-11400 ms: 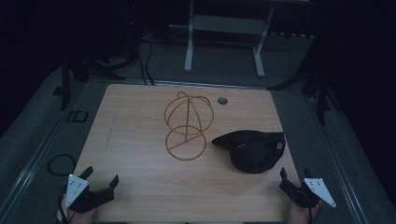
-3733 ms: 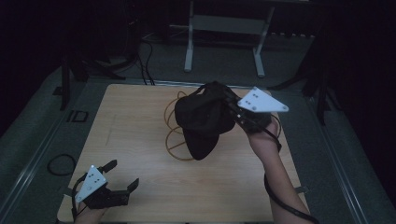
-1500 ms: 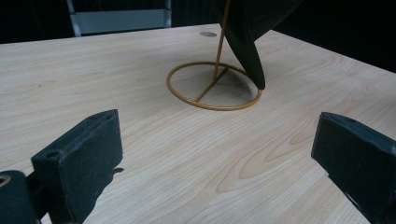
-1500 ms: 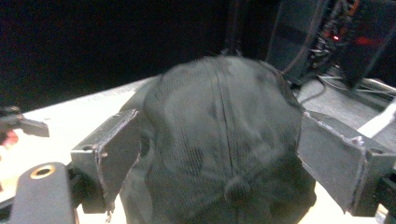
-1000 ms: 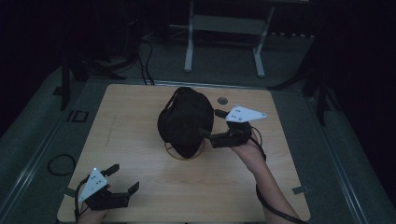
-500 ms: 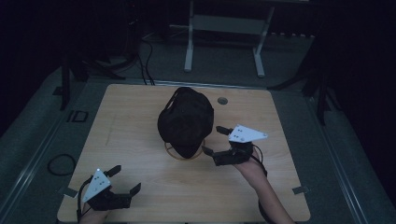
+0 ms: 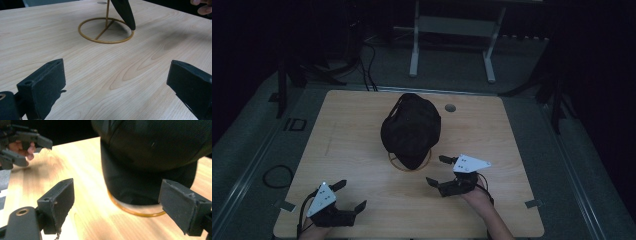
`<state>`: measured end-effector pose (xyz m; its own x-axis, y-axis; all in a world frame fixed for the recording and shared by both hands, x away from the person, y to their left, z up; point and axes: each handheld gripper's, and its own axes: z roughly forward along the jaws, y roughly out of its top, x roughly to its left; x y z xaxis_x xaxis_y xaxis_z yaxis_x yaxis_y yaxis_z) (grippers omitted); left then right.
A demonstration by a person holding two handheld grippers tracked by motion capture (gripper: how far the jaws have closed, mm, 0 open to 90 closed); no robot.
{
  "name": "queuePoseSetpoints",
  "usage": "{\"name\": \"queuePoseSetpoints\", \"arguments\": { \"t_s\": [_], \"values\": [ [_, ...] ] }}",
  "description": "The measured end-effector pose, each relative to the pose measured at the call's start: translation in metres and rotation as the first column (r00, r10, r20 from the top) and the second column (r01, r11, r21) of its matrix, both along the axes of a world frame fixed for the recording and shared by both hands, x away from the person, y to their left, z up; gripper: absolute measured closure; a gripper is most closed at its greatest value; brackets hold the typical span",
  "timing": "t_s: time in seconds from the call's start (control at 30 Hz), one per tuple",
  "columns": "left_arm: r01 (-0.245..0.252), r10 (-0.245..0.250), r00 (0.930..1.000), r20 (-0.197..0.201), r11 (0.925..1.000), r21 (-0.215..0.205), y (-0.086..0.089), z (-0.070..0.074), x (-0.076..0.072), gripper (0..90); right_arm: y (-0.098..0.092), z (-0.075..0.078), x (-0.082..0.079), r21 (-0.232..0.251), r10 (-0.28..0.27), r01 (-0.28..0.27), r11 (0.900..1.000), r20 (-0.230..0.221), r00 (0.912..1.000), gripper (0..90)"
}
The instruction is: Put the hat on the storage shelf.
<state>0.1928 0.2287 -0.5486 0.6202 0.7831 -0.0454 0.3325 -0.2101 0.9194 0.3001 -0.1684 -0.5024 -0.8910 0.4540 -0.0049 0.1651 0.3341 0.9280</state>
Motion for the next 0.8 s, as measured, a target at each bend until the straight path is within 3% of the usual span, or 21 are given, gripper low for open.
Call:
{"name": "queuePoseSetpoints", "arguments": {
  "t_s": [0.1, 0.33, 0.8],
  "values": [
    [0.003, -0.003, 1.0000, -0.002, 1.0000, -0.003, 0.000, -0.001, 0.000, 2.5, 0.000, -0.007, -0.003, 0.005, 0.009, -0.009, 1.000, -0.014, 0.9999, 13.0],
    [0.007, -0.008, 0.9999, -0.009, 1.0000, -0.004, 0.000, -0.002, 0.001, 2.5, 0.000, -0.031, -0.012, -0.040, 0.034, -0.036, 0.999, -0.044, 0.9984, 13.0],
    [0.015, -0.015, 0.9997, -0.020, 0.9999, 0.007, -0.002, -0.004, 0.001, 2.5, -0.025, -0.050, -0.018, -0.081, -0.005, 0.000, 0.997, -0.073, 0.9973, 13.1]
  ]
}}
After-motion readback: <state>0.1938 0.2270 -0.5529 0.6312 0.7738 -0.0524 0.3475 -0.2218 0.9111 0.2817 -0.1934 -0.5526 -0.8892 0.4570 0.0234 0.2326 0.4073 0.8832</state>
